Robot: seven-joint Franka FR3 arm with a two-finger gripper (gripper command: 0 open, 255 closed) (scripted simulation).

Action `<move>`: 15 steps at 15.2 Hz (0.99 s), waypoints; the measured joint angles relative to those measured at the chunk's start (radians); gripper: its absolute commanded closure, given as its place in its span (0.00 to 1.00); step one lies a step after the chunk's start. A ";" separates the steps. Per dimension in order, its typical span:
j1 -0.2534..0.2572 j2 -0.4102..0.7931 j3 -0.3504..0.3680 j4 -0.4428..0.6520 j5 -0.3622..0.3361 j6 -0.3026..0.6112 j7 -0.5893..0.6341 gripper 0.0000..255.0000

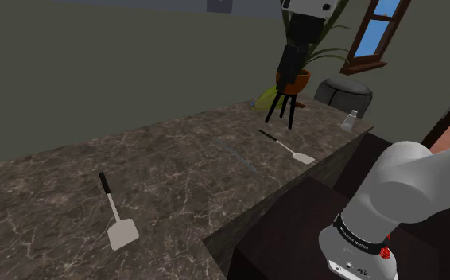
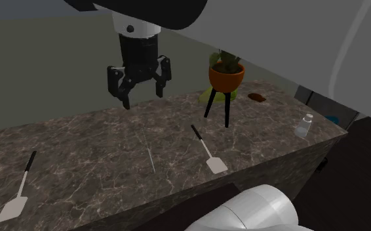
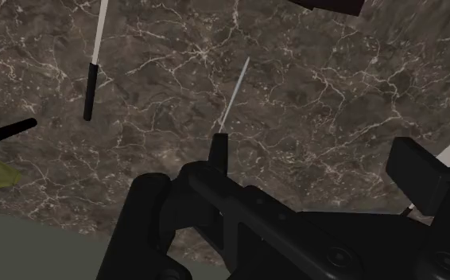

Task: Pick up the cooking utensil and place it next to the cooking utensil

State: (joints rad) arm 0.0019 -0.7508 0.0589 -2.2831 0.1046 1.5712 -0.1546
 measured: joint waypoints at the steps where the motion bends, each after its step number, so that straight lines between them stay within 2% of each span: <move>1: 0.000 0.000 0.000 0.000 0.000 0.000 0.000 0.00; 4: -0.018 0.006 -0.017 -0.051 -0.016 0.056 -0.008 0.00; 15: -0.125 0.075 -0.116 -0.289 -0.099 0.370 -0.050 0.00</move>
State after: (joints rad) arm -0.1232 -0.6762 -0.0574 -2.5720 0.0060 1.9407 -0.2044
